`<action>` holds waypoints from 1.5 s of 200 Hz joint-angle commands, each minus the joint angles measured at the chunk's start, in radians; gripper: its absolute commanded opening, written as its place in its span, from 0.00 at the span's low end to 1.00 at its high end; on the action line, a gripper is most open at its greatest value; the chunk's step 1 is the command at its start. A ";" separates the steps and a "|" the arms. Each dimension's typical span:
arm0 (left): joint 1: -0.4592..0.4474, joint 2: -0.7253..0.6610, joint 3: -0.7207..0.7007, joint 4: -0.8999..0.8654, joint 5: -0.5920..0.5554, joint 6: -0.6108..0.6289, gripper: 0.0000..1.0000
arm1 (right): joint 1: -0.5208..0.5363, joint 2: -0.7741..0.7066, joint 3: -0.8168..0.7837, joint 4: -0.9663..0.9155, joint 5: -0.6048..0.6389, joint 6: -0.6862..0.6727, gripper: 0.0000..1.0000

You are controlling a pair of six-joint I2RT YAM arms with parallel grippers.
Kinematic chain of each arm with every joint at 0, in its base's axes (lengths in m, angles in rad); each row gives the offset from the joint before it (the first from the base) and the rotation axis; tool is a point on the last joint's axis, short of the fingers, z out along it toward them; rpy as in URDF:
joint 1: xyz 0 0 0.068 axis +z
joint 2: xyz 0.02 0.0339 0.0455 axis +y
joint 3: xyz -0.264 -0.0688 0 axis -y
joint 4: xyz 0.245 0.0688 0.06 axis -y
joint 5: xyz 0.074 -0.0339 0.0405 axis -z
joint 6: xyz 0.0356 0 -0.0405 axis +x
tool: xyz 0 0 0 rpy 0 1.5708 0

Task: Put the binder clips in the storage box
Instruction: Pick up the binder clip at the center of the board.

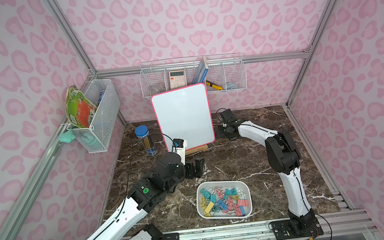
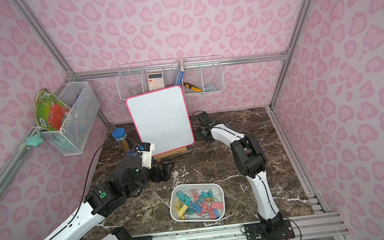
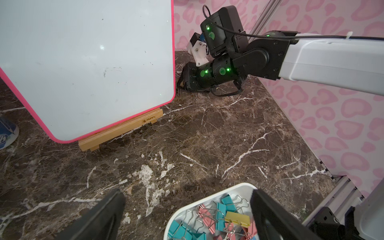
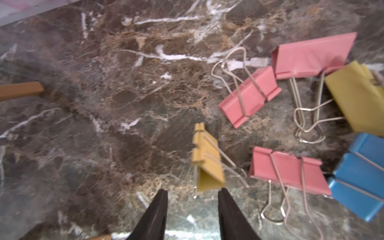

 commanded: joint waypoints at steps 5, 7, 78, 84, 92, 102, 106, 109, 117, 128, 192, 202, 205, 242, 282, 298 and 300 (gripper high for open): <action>0.001 -0.005 0.008 -0.009 -0.010 0.011 0.99 | 0.002 0.006 0.014 0.004 0.044 0.011 0.47; 0.001 -0.005 0.008 -0.008 -0.011 0.009 0.99 | 0.003 0.004 0.013 0.004 0.046 0.010 0.47; 0.001 0.008 0.012 -0.002 -0.006 0.011 0.99 | -0.013 -0.006 0.063 -0.012 0.110 -0.062 0.57; 0.001 0.009 0.014 -0.003 -0.006 0.011 0.99 | -0.017 0.008 0.082 -0.018 0.096 -0.071 0.57; 0.001 0.009 0.016 -0.005 -0.006 0.013 0.99 | -0.016 0.032 0.110 -0.034 0.086 -0.079 0.57; 0.001 0.007 0.017 -0.010 -0.010 0.014 0.99 | -0.012 0.065 0.144 -0.055 0.072 -0.087 0.55; 0.001 0.006 0.016 -0.012 -0.012 0.014 0.99 | -0.013 0.076 0.154 -0.060 0.068 -0.089 0.53; 0.001 0.007 0.017 -0.012 -0.014 0.014 0.99 | -0.013 0.084 0.160 -0.062 0.065 -0.091 0.52; 0.001 0.005 0.015 -0.011 -0.017 0.014 0.99 | -0.011 0.099 0.170 -0.065 0.057 -0.097 0.47; 0.001 0.004 0.013 -0.013 -0.018 0.014 0.99 | -0.009 0.118 0.182 -0.072 0.052 -0.097 0.38; 0.001 0.005 0.013 -0.014 -0.022 0.011 0.99 | -0.006 0.102 0.154 -0.065 0.062 -0.103 0.05; 0.001 0.003 0.012 -0.015 -0.021 0.011 0.99 | -0.005 0.083 0.141 -0.060 0.064 -0.107 0.04; 0.001 0.004 0.012 -0.014 -0.021 0.011 0.99 | -0.006 0.079 0.138 -0.059 0.065 -0.109 0.04; 0.001 0.002 0.013 -0.013 -0.018 0.010 0.99 | -0.006 -0.045 0.060 -0.037 0.076 -0.119 0.03; 0.001 0.010 0.012 -0.001 -0.017 0.011 0.99 | 0.017 -0.338 -0.180 0.008 0.089 -0.109 0.02; 0.001 0.021 0.012 0.008 -0.016 0.015 0.99 | 0.034 -0.502 -0.322 0.031 0.091 -0.091 0.02; 0.001 0.023 0.011 0.009 -0.016 0.015 0.99 | 0.036 -0.524 -0.339 0.032 0.091 -0.089 0.01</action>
